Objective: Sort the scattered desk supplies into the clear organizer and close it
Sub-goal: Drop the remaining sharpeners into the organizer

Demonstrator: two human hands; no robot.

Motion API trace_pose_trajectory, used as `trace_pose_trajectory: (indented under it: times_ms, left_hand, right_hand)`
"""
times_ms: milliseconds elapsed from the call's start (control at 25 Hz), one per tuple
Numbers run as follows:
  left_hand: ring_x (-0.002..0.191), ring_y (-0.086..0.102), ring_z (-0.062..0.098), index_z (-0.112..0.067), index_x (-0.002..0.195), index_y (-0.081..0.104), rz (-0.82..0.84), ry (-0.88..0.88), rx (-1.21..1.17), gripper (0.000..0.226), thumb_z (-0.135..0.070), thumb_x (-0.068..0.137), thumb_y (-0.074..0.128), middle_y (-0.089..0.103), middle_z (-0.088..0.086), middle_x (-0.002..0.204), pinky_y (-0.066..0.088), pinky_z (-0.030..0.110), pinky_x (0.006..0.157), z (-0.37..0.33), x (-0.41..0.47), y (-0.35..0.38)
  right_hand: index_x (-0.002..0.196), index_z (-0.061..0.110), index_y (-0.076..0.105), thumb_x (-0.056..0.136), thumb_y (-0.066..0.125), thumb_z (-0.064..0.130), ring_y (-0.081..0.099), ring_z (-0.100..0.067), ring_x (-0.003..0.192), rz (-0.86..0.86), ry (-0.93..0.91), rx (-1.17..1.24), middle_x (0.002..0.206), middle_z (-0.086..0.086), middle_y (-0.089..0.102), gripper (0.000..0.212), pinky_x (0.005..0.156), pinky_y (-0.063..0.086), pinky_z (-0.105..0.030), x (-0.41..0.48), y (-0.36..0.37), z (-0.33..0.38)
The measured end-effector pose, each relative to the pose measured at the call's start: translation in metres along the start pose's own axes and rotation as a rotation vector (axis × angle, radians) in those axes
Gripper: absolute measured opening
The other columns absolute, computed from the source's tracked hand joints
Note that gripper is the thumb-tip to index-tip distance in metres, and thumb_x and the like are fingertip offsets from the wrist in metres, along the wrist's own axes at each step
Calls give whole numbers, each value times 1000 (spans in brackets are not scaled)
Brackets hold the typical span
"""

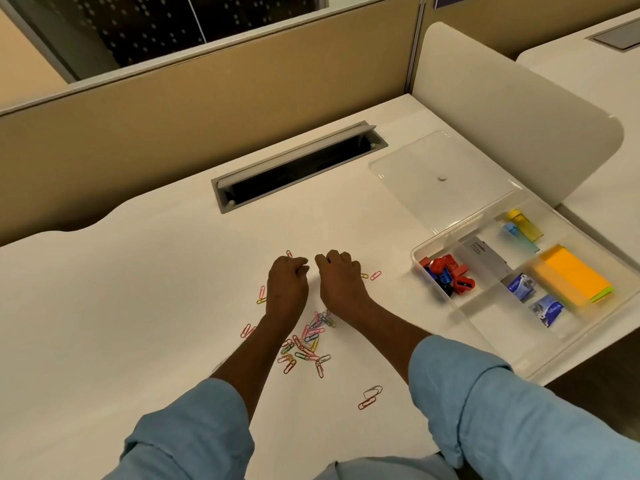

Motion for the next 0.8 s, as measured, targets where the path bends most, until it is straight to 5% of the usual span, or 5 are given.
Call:
trace_pose_trajectory:
  times_ms: [200,280,440,560,800]
  left_hand:
    - [98,60,24,-6,106,69,51,108,-173,22,-4,87,57,68,12,100,46,27,85,-75,-11,22]
    - [98,60,23,-7,108,68,90,136,-207,28,3,85,56,67,12,100,45,17,82,-101,-19,35]
    - [102,57,22,-10,116,65,197,225,-163,33,1,86,55,64,12,102,47,29,88,-148,-38,68]
    - [102,56,22,-9,122,61,252,283,-103,33,-5,89,55,63,13,106,42,21,86,-178,-46,89]
    - [98,57,28,-1,112,63,316,349,-34,25,-4,90,53,64,18,105,44,32,84,-214,-57,121]
  right_hand:
    - [123,14,46,85,61,16,49,-27,110,-141,203,55,119,-10,51,41,86,41,-36,-21,-62,-60]
    - [119,12,49,84,62,12,51,-26,106,-197,289,77,117,-10,50,37,84,43,-35,-33,-81,-89]
    - [114,6,54,79,68,4,57,-26,98,-240,392,161,115,-14,50,38,79,49,-30,-60,-95,-148]
    - [120,9,53,78,73,8,55,-25,107,-211,463,141,121,-13,49,46,86,49,-31,-75,-93,-182]
    - [118,10,54,76,76,19,55,-25,104,-201,443,142,115,-13,55,48,87,48,-33,-89,-91,-211]
Point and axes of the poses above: each hand's wrist, its own x-axis towards the middle knuckle, its own y-axis out of the palm, z = x × y, the point moved 10 cm from there along x, towards the middle knuckle
